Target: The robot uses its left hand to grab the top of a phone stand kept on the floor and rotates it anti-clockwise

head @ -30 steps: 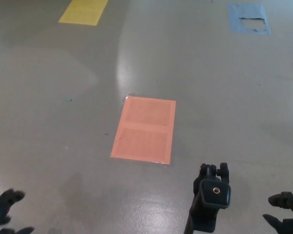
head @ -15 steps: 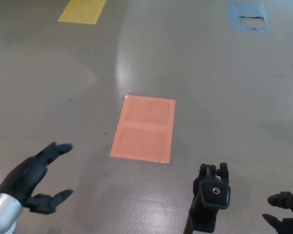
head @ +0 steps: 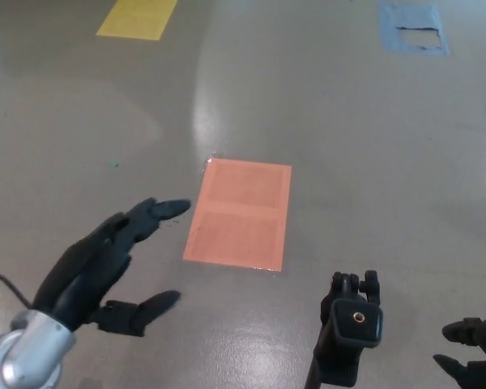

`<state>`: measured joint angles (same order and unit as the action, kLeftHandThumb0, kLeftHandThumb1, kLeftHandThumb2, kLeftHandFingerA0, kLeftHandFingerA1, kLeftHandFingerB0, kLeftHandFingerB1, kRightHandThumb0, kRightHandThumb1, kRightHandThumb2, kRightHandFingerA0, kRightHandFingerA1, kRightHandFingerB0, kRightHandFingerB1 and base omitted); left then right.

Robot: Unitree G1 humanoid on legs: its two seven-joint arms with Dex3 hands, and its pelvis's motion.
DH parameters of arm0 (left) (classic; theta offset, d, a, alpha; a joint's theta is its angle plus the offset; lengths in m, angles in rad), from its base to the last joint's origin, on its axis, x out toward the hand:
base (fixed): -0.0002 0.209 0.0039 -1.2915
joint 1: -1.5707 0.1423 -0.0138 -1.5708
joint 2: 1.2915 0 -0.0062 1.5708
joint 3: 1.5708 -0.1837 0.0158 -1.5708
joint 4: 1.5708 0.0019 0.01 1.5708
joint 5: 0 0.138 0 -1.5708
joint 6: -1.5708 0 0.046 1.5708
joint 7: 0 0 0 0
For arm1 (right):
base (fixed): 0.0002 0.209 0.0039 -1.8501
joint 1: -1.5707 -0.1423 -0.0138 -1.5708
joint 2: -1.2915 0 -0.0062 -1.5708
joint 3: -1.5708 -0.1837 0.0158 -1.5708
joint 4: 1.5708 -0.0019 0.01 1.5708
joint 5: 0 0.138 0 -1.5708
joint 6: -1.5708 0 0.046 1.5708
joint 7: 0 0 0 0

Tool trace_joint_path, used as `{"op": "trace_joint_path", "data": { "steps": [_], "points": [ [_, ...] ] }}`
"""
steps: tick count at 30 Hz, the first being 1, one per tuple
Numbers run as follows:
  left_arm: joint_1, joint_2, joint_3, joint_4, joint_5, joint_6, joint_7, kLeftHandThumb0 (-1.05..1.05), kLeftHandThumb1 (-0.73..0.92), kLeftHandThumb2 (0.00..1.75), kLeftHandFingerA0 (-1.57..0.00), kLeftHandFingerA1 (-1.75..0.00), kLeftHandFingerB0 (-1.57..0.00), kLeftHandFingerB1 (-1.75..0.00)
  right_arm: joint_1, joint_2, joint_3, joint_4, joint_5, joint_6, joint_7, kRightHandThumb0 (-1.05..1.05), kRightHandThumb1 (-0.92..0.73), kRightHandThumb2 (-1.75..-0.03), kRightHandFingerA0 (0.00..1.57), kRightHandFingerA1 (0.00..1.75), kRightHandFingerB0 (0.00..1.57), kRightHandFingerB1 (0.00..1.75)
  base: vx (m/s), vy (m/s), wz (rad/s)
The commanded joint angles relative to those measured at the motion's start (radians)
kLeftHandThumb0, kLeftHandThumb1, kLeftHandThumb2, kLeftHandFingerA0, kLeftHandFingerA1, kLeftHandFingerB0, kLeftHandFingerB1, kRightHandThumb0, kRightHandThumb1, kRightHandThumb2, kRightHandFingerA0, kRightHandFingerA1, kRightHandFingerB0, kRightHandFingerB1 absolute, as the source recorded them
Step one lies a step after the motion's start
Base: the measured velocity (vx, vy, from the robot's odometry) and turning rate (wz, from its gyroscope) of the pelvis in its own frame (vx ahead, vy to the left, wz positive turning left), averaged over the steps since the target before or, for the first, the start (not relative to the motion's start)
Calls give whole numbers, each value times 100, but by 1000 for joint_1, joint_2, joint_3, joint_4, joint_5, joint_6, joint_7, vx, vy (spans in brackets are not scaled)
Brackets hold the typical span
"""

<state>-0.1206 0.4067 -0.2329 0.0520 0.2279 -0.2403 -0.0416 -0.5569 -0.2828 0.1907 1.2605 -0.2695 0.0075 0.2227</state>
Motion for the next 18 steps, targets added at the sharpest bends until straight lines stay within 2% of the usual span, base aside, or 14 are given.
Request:
{"op": "trace_joint_path", "data": {
  "steps": [1, 2, 3, 4, 5, 10, 11, 12, 13, 14, 15, 17, 18],
  "points": [
    [100, 91, -68, -707, 19, -138, -175, -19, 47, 55, -11, -32, -4, -35, -31, -46, 9, 36, -20, -3, 59, -56, -64, -88, 38, 58, 6, 34, 0, 0, 0],
    [102, 94, -69, -715, 18, -135, -179, -19, 47, 55, -11, -32, -4, -35, -31, -45, 10, 37, -21, -2, 57, -56, -64, -88, 38, 58, 6, 34, 0, 0, 0],
    [109, 104, -73, -740, 18, -133, -190, -17, 46, 57, -8, -31, -2, -34, -29, -46, 20, 38, -34, -13, 43, -48, -80, -65, 40, 50, 12, 24, 0, 0, 0],
    [109, 104, -73, -740, 18, -133, -190, -17, 46, 57, -8, -31, -2, -34, -29, -46, 20, 38, -34, -13, 43, -48, -80, -65, 40, 50, 12, 24, 0, 0, 0],
    [113, 107, -76, -752, 18, -131, -193, -14, 47, 54, -10, -28, -7, -35, -29, -48, 26, 38, -40, -18, 40, -53, -65, -90, 37, 58, 4, 32, 0, 0, 0],
    [137, 121, -95, -806, 5, -130, -216, -7, 49, 55, -8, -27, -9, -35, -33, -45, 5, 38, -17, -8, 64, -56, -64, -87, 35, 57, 6, 33, 0, 0, 0],
    [138, 123, -95, -813, 6, -130, -219, -9, 49, 57, -10, -22, -8, -36, -34, -45, 4, 38, -16, -8, 65, -49, -78, -65, 39, 52, 12, 22, 0, 0, 0],
    [139, 124, -95, -818, 7, -128, -220, -9, 49, 57, -10, -22, -8, -36, -35, -44, 3, 37, -15, -10, 65, -49, -78, -65, 39, 52, 12, 22, 0, 0, 0],
    [142, 127, -104, -834, 13, -129, -224, -4, 49, 55, -10, -28, -9, -35, -36, -47, 3, 34, -14, -12, 70, -56, -63, -89, 39, 62, 5, 32, 0, 0, 0],
    [143, 128, -106, -838, 14, -129, -225, -4, 49, 55, -10, -28, -9, -35, -36, -48, 3, 33, -14, -13, 71, -56, -63, -89, 39, 62, 5, 32, 0, 0, 0],
    [144, 126, -118, -843, 20, -133, -226, -2, 36, 83, -7, -46, -2, -47, -38, -48, 6, 35, -17, -12, 69, -55, -64, -89, 39, 60, 5, 31, 0, 0, 0],
    [147, 124, -133, -853, 28, -133, -227, -2, 36, 83, -7, -46, -2, -47, -40, -47, 9, 38, -22, -11, 64, -55, -64, -89, 39, 60, 5, 31, 0, 0, 0],
    [141, 127, -140, -859, 30, -128, -235, -1, 36, 84, -18, -50, -4, -48, -37, -51, 16, 38, -30, -26, 62, -49, -79, -63, 39, 45, 7, 24, 0, 0, 0]
  ]
}}
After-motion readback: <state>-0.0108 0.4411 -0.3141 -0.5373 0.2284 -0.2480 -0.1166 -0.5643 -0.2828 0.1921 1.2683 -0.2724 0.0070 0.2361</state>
